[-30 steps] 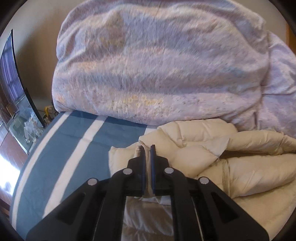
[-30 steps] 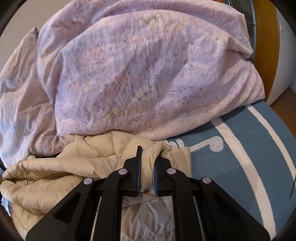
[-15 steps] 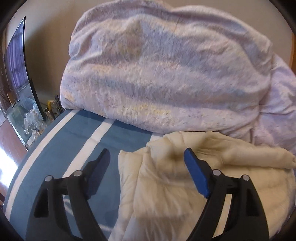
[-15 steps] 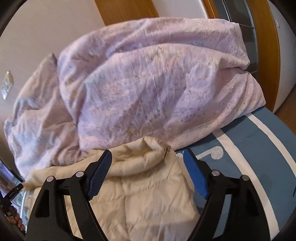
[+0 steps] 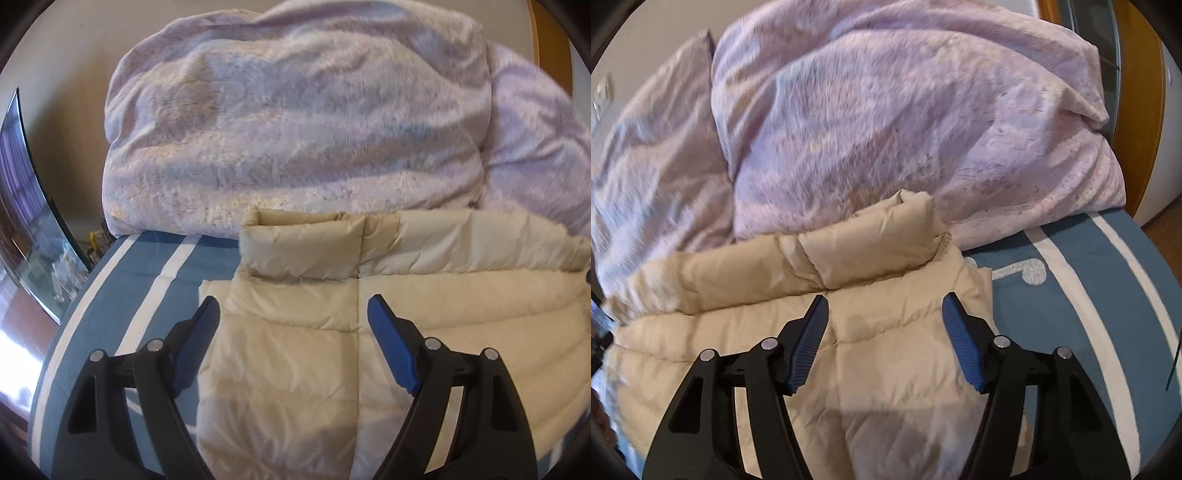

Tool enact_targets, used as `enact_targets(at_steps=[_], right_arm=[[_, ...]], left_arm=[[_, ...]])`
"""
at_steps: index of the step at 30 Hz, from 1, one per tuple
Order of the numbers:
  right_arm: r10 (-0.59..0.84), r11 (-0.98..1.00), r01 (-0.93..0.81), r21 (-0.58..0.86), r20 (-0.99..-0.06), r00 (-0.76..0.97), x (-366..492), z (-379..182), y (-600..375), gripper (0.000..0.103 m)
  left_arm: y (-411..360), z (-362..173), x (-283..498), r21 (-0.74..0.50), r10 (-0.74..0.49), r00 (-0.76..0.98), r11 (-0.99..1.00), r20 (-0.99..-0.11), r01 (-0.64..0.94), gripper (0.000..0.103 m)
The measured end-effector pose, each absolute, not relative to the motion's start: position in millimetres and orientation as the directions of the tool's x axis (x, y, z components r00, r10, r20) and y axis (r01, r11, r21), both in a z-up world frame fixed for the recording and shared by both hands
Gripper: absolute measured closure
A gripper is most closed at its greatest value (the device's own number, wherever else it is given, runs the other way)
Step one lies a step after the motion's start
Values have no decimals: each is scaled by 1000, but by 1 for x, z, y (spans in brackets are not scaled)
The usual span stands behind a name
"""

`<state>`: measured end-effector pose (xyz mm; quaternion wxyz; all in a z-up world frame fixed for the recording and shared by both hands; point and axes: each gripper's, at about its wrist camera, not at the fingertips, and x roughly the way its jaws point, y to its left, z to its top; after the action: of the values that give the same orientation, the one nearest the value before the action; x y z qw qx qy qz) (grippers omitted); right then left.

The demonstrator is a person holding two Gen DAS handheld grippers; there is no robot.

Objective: Fold large clothes
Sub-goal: 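Open both tools and press the folded jacket flat near the collar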

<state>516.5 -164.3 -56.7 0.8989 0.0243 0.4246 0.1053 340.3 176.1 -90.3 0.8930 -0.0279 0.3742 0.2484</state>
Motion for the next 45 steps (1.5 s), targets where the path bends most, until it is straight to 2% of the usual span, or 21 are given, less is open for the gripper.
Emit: enact_targets(at_steps=[4,7,12,20,26,45], right_arm=[[113,989,-146,29,-778,617,526,-77,-156,40],[68,992,-126,-14,-783,618,528,-89,-154,40],[27,991,-122,-60,-794,607,532,-102,-150,38],[36,992,-117,-37,-822,569,542,-109,-155,33],[15,991,-115,-60,-826,564,543,-112,-152,31],[29,994,-107,-37,-831,555,544,-113,-157,29]], left_arm=[[181,-111,357,185,454,555,861,-696,-473,21],[188,-123,363,174,452,549,858,-703,-484,20],[197,-134,368,144,441,556,856,-704,-496,12],[215,-146,377,88,381,516,860,-767,-503,5],[219,-150,382,113,391,481,853,-784,-510,2],[226,-154,388,88,365,466,852,-806,-515,2]])
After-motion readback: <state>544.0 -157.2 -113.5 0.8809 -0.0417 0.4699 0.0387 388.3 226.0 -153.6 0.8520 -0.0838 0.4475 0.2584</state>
